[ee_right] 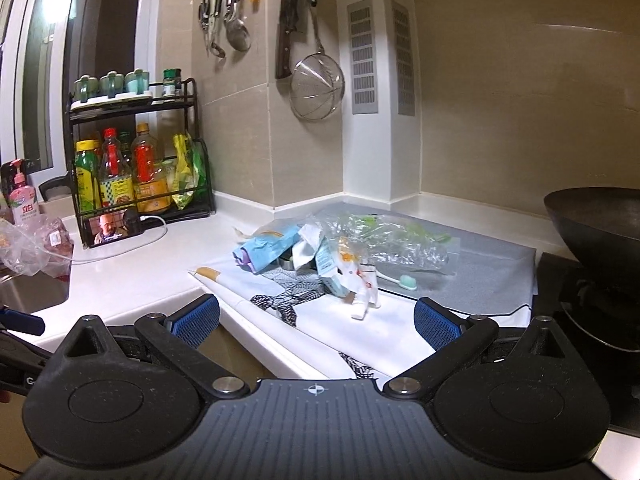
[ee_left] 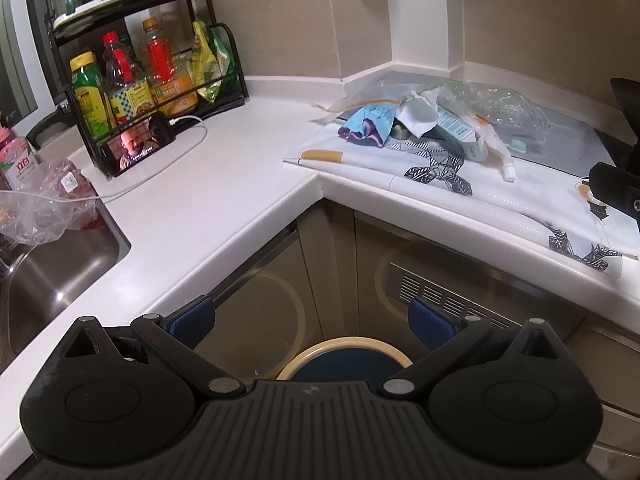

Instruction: Collect trash

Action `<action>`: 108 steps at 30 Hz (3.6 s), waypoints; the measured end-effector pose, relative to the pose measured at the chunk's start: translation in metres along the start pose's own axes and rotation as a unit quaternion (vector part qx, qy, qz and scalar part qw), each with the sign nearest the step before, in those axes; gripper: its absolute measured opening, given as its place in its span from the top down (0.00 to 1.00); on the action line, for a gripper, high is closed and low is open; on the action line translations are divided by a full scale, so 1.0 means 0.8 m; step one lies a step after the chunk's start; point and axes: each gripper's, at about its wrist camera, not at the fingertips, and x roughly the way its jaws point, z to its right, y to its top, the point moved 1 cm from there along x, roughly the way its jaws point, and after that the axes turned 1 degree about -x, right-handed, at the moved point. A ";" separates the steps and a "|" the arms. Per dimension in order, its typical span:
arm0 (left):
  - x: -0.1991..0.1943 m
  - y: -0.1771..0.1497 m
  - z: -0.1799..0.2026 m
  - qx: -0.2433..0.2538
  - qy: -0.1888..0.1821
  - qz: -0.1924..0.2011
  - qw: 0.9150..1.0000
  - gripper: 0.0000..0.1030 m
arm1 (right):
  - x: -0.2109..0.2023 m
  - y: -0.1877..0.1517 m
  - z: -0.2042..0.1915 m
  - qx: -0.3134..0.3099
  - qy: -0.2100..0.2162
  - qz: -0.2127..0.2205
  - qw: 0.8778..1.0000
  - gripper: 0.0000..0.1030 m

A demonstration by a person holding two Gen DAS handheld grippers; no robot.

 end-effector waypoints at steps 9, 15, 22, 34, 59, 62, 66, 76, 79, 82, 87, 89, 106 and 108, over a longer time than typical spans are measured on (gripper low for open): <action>0.009 -0.002 0.002 0.003 -0.003 -0.010 1.000 0.00 | 0.007 -0.005 -0.003 -0.008 -0.001 -0.013 1.000 0.00; 0.013 -0.001 -0.002 -0.006 -0.009 -0.017 1.000 0.00 | 0.011 -0.008 -0.005 -0.010 0.002 -0.020 1.000 0.00; 0.019 0.000 -0.005 -0.013 -0.003 -0.024 1.000 0.00 | 0.015 -0.010 -0.006 -0.008 0.002 -0.027 1.000 0.00; 0.022 -0.002 -0.007 -0.013 -0.003 -0.030 0.999 0.00 | 0.019 -0.013 -0.008 -0.009 0.005 -0.033 0.999 0.00; 0.024 -0.005 -0.012 -0.010 0.003 -0.033 0.999 0.00 | 0.020 -0.017 -0.012 -0.009 0.005 -0.038 0.999 0.00; 0.024 -0.006 -0.012 -0.009 0.005 -0.034 0.999 0.00 | 0.021 -0.017 -0.012 -0.010 0.004 -0.038 0.999 0.00; 0.026 -0.006 -0.011 -0.008 0.007 -0.037 0.999 0.00 | 0.022 -0.019 -0.012 -0.008 0.004 -0.040 0.999 0.00; 0.029 -0.005 -0.009 -0.006 0.012 -0.041 0.999 0.00 | 0.028 -0.022 -0.009 -0.005 0.004 -0.049 0.999 0.00; 0.030 -0.005 -0.008 -0.006 0.013 -0.042 0.999 0.00 | 0.029 -0.024 -0.008 -0.004 0.004 -0.050 0.999 0.00; 0.032 -0.005 -0.007 -0.004 0.016 -0.045 0.999 0.00 | 0.031 -0.025 -0.007 -0.004 0.003 -0.052 0.999 0.00; 0.035 -0.006 -0.006 -0.002 0.020 -0.047 0.999 0.00 | 0.034 -0.027 -0.005 0.000 0.003 -0.058 0.998 0.00; 0.036 -0.006 -0.005 -0.001 0.021 -0.049 0.999 0.00 | 0.036 -0.030 -0.005 0.000 0.003 -0.061 0.998 0.00; 0.046 -0.007 0.003 0.010 0.027 -0.059 0.998 0.00 | 0.051 -0.043 0.006 0.018 -0.003 -0.083 0.996 0.00; 0.047 -0.006 0.002 0.009 0.027 -0.059 0.998 0.00 | 0.052 -0.044 0.006 0.018 -0.003 -0.084 0.996 0.00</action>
